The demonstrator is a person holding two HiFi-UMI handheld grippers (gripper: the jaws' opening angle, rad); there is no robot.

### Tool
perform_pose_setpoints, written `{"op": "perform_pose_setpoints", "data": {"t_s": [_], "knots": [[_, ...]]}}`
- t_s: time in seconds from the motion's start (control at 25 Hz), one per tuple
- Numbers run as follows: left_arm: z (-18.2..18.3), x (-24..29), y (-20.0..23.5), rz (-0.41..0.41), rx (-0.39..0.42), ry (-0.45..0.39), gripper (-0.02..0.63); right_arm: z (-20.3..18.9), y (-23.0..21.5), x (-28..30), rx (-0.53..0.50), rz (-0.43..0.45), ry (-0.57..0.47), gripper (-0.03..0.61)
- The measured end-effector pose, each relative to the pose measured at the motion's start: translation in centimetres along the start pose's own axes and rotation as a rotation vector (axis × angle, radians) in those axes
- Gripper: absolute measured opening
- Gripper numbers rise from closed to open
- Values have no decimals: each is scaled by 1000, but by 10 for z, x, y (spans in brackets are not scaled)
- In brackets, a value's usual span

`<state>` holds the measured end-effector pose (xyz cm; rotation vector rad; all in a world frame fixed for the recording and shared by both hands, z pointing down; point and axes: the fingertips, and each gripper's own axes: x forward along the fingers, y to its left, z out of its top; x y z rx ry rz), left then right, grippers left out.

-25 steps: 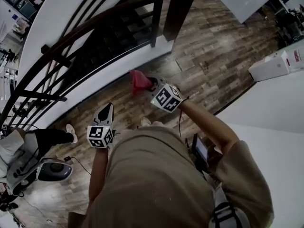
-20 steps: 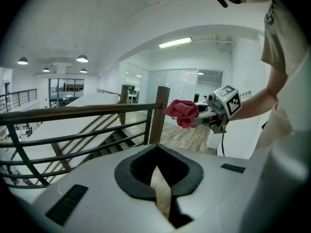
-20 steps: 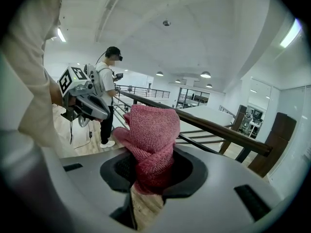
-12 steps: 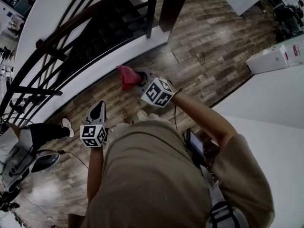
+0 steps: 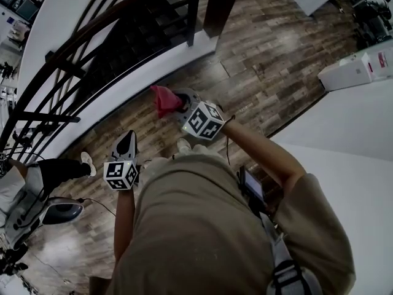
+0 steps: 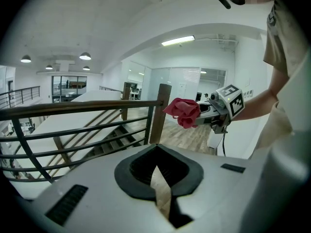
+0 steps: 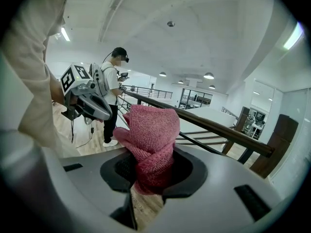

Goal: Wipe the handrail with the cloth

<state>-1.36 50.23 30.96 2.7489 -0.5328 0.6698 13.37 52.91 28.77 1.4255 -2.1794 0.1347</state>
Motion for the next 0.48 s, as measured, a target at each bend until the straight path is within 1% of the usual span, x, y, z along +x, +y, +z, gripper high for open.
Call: {"op": "perform_pose_setpoints", "data": {"t_s": [0.2, 0.48], "knots": [[-3, -1, -5, -6, -2, 5, 15, -6, 4, -4, 11, -5, 10, 124], [-5, 0, 0, -16, -10, 11, 15, -6, 8, 1, 25, -7, 13, 124]]}}
